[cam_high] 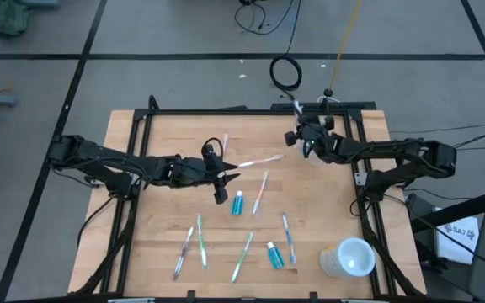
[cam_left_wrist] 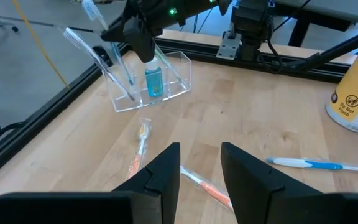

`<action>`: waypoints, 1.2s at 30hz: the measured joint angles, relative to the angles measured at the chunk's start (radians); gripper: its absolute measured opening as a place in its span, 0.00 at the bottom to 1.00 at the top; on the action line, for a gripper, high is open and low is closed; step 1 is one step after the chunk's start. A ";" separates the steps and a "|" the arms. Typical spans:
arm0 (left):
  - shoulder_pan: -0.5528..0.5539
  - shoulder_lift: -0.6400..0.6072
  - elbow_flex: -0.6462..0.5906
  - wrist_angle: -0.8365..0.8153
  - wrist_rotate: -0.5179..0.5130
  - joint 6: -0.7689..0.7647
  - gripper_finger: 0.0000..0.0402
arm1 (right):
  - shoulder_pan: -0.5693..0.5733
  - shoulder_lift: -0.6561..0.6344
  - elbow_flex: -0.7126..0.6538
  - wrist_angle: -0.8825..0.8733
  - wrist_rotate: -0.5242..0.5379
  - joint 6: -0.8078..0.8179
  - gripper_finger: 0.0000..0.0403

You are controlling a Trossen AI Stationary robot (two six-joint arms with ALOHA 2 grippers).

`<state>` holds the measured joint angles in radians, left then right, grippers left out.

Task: Pick & Place toothbrushing station
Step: Put the left blue toothbrush into the transparent organizer, then put the top left orange toothbrush into the transparent organizer

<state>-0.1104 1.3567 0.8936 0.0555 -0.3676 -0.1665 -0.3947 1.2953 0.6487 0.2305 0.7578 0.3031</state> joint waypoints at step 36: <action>0.027 0.000 0.000 0.000 -0.001 0.007 0.30 | 0.072 -0.001 -0.079 0.469 -0.085 -0.403 0.43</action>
<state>-0.0837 1.3567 0.8936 0.0558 -0.3683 -0.1596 -0.3231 1.2939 0.5701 0.7000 0.6726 -0.1001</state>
